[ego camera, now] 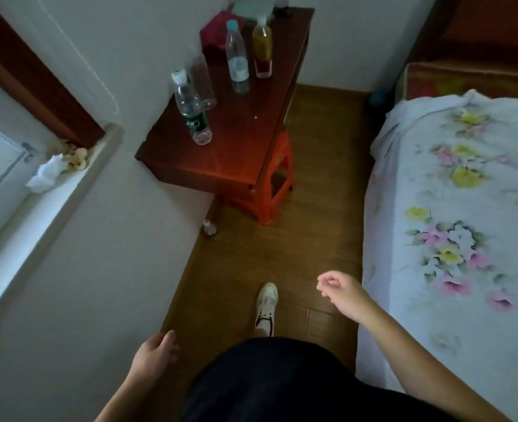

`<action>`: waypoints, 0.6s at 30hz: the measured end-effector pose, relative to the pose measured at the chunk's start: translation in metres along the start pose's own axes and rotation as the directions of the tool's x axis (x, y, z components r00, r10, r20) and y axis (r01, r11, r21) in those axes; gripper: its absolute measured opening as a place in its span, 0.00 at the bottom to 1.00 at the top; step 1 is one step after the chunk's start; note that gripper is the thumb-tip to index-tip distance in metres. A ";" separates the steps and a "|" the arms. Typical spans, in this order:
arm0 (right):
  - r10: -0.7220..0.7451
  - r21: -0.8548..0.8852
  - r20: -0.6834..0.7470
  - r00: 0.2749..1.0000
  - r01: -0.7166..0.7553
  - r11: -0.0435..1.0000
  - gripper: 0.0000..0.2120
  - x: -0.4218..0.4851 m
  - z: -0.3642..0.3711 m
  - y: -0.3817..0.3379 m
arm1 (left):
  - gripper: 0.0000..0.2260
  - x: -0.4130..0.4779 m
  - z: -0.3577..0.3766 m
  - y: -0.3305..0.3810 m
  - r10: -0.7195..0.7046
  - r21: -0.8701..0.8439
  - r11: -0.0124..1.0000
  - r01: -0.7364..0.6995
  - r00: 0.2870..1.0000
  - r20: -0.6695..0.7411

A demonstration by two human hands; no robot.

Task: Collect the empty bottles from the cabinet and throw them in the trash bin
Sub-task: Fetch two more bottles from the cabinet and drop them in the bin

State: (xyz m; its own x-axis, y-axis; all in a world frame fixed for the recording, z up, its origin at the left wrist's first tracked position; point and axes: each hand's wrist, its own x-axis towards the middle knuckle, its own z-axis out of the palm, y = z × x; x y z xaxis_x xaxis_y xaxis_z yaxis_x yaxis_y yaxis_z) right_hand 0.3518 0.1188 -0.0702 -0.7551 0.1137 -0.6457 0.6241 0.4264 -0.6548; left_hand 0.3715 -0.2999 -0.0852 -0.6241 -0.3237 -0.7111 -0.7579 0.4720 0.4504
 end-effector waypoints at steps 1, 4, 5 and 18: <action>0.024 0.016 -0.015 1.000 -0.024 1.000 0.07 0.007 -0.006 0.003 | 0.13 0.013 0.004 0.023 0.010 0.017 1.000 -0.011 1.000 0.027; 0.148 0.114 -0.097 0.984 -0.137 0.984 0.03 0.023 -0.030 0.017 | 0.13 0.051 0.025 0.104 0.077 0.127 0.988 -0.092 0.989 0.124; 0.186 0.153 -0.117 0.975 -0.168 0.974 0.03 0.026 -0.038 0.023 | 0.12 0.059 0.034 0.133 0.109 0.165 0.977 -0.137 0.980 0.169; 0.369 0.340 -0.294 0.882 -0.265 0.902 0.06 0.084 -0.164 0.050 | 0.10 0.088 0.164 0.423 0.366 0.319 0.764 -0.561 0.783 0.503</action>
State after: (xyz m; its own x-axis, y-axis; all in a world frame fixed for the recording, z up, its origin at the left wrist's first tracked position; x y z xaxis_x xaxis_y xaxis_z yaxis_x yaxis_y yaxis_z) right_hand 0.2867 0.2969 -0.0924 -0.4943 0.5216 -0.6955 0.8313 0.0495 -0.5537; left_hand 0.0269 0.0057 -0.0457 -0.6707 0.3314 -0.6635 -0.1681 0.8034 0.5712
